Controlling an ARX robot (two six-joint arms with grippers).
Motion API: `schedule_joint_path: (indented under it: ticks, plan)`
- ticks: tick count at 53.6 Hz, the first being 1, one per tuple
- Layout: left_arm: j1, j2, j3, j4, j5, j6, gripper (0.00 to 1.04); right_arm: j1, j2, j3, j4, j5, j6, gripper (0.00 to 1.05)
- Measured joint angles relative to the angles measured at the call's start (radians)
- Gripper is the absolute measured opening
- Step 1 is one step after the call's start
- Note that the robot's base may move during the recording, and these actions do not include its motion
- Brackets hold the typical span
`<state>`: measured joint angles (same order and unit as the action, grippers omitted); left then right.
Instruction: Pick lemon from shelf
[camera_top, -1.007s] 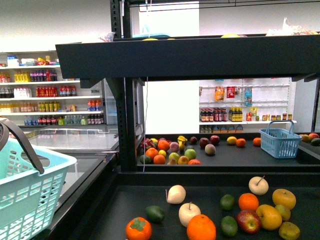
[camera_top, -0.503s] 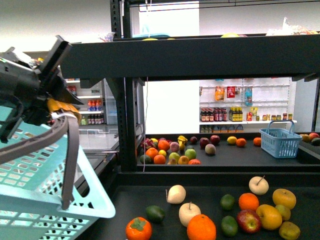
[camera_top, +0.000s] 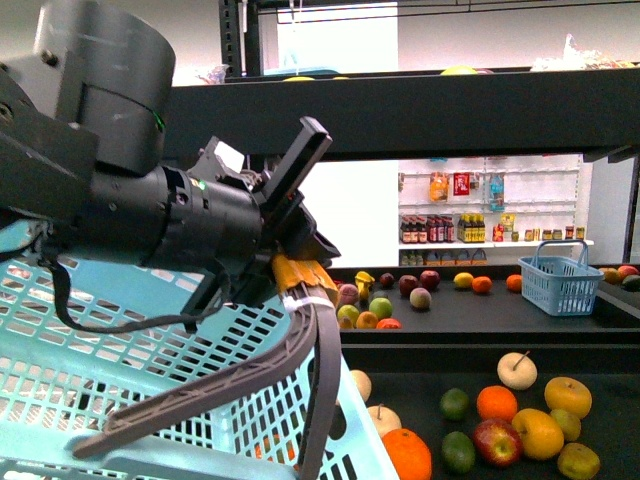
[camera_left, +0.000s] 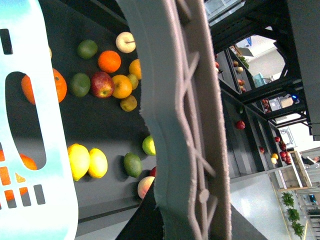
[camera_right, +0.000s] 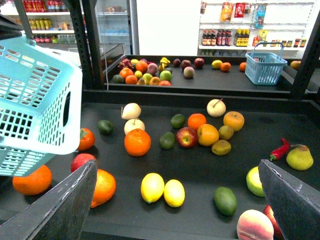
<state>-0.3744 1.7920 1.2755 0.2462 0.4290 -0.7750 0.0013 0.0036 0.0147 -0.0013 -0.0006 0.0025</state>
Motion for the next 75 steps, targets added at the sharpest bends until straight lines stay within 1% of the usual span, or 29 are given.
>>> schedule_joint_path:
  ticks: [15,23,25,27,29,31,32,34,35,37,42,43,44,46,52,57,64,70,75]
  plan:
    - [-0.065,0.072,0.033,0.065,0.014,-0.006,0.08,0.0,0.0,0.0,0.0,0.0,0.0,0.97]
    - [-0.084,0.088,0.045,0.068,0.019,-0.006,0.08,0.0,0.0,0.0,0.0,0.0,0.0,0.97]
    - [-0.084,0.09,0.045,0.068,0.02,-0.006,0.08,0.013,0.006,-0.001,0.011,0.044,-0.018,0.97]
    - [-0.084,0.093,0.045,0.068,0.02,-0.006,0.08,0.069,0.042,0.0,0.068,0.224,-0.069,0.97]
    - [-0.084,0.093,0.045,0.068,0.019,-0.006,0.08,0.12,0.094,0.0,0.117,0.375,-0.118,0.97]
    - [-0.082,0.093,0.045,0.068,0.016,-0.006,0.08,0.136,0.159,0.002,0.151,0.468,-0.142,0.97]
    - [-0.082,0.093,0.045,0.068,0.012,-0.006,0.08,0.128,0.217,0.007,0.176,0.496,-0.146,0.97]
    - [-0.082,0.093,0.045,0.068,0.012,-0.002,0.08,0.091,0.336,0.03,0.226,0.473,-0.141,0.97]
    - [-0.082,0.093,0.045,0.068,0.013,0.0,0.08,0.062,0.415,0.05,0.261,0.434,-0.133,0.97]
    - [-0.083,0.094,0.045,0.068,0.013,0.002,0.07,-0.005,0.589,0.116,0.332,0.325,-0.109,0.97]
    - [-0.083,0.093,0.045,0.069,0.013,0.001,0.07,-0.11,0.911,0.28,0.426,0.15,-0.081,0.97]
    - [-0.082,0.093,0.045,0.069,0.013,0.001,0.07,-0.118,0.944,0.298,0.431,0.142,-0.081,0.97]
    - [-0.082,0.093,0.045,0.069,0.013,0.001,0.07,-0.141,1.042,0.356,0.431,0.089,-0.074,0.97]
    - [-0.082,0.094,0.045,0.069,0.013,0.002,0.07,-0.163,1.17,0.435,0.417,0.031,-0.061,0.97]
    - [-0.083,0.094,0.045,0.069,0.016,0.0,0.07,-0.19,1.514,0.655,0.384,-0.073,-0.06,0.97]
    - [-0.084,0.094,0.047,0.069,0.016,0.004,0.07,-0.192,1.74,0.818,0.335,-0.133,-0.082,0.97]
    - [-0.084,0.094,0.047,0.069,0.013,0.004,0.07,-0.19,1.958,1.015,0.273,-0.163,-0.109,0.97]
    - [-0.084,0.094,0.047,0.069,0.014,0.003,0.07,-0.174,2.14,1.158,0.248,-0.156,-0.137,0.97]
    - [-0.084,0.094,0.047,0.069,0.016,0.003,0.07,-0.157,2.249,1.212,0.253,-0.14,-0.181,0.97]
